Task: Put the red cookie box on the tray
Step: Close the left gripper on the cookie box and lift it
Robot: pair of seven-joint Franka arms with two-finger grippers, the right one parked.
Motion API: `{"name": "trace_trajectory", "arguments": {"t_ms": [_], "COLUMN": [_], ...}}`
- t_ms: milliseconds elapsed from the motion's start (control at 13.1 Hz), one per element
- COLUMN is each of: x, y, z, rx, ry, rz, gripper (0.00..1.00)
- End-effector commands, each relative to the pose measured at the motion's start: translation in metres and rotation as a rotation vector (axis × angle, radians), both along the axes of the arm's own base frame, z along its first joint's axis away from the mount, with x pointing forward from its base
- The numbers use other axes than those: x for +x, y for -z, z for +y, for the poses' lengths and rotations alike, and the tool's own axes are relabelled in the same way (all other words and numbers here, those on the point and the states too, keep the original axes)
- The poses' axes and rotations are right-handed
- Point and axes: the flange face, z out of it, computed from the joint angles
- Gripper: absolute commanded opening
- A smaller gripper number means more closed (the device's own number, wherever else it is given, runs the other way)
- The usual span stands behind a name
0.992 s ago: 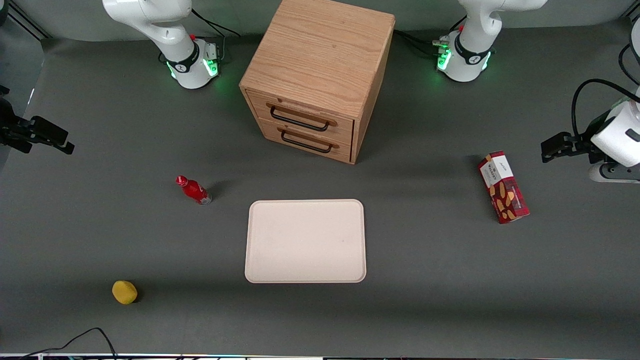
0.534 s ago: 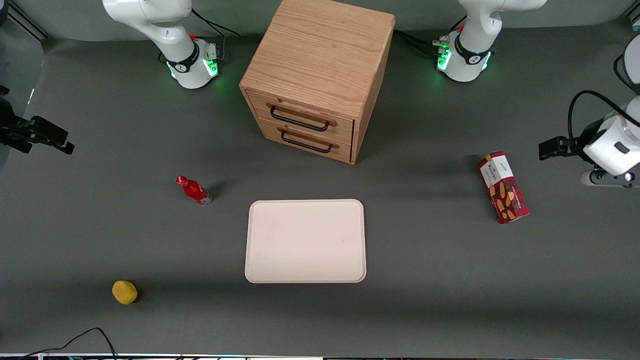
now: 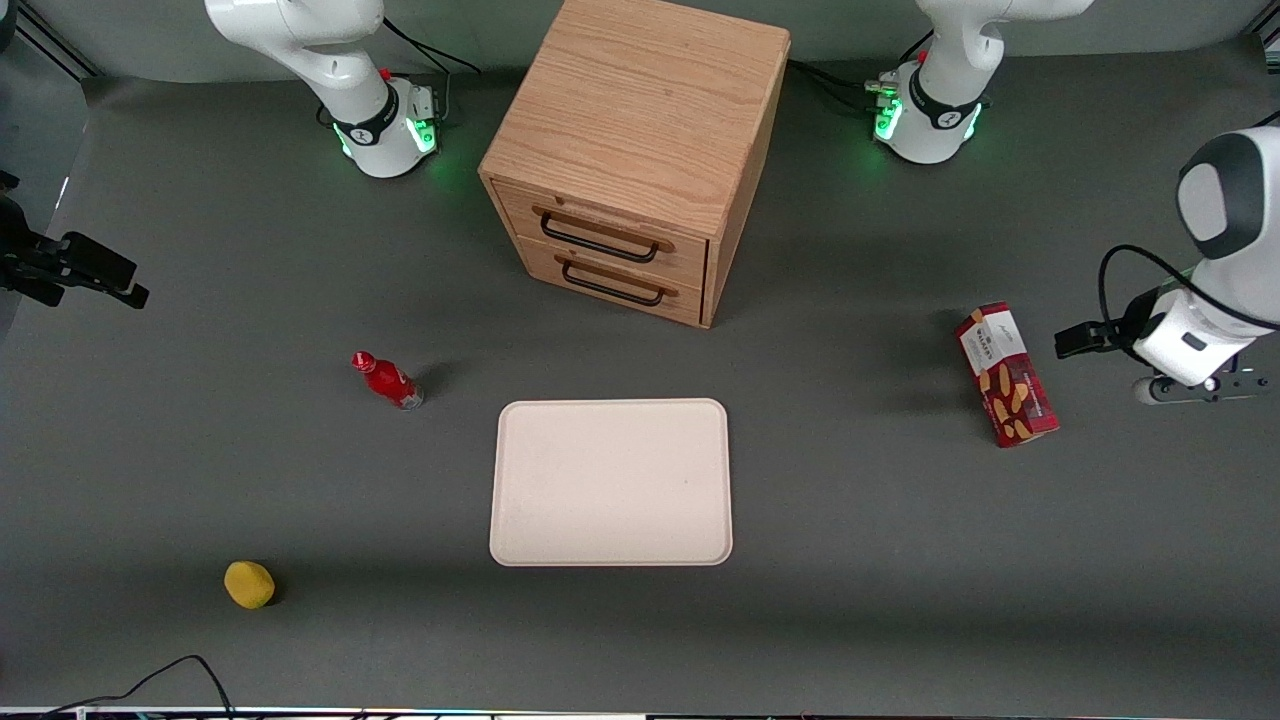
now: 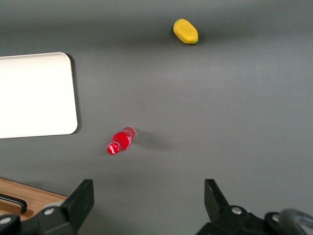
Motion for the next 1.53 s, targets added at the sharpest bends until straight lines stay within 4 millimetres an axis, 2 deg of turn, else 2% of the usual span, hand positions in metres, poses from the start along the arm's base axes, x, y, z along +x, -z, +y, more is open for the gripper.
{"name": "trace_trajectory", "arguments": {"t_ms": [0, 153, 458, 763, 916, 1069, 1221, 1374, 1450], "x": [-0.015, -0.022, -0.018, -0.033, -0.042, -0.042, -0.044, -0.045, -0.045], "y": [0.034, 0.058, 0.102, 0.14, 0.152, 0.157, 0.159, 0.16, 0.16], "z": [-0.006, -0.012, -0.02, -0.02, -0.019, -0.019, -0.02, -0.02, -0.02], "rx": [-0.005, -0.001, -0.017, -0.003, 0.002, 0.005, 0.004, 0.005, 0.004], "ry": [-0.05, -0.07, -0.095, -0.096, -0.097, -0.097, -0.096, -0.096, -0.096], "rz": [-0.057, -0.086, -0.111, -0.167, -0.193, -0.191, -0.187, -0.187, -0.185], "gripper": [1.0, 1.0, 1.0, 1.0, 1.0, 0.98, 0.81, 0.55, 0.45]}}
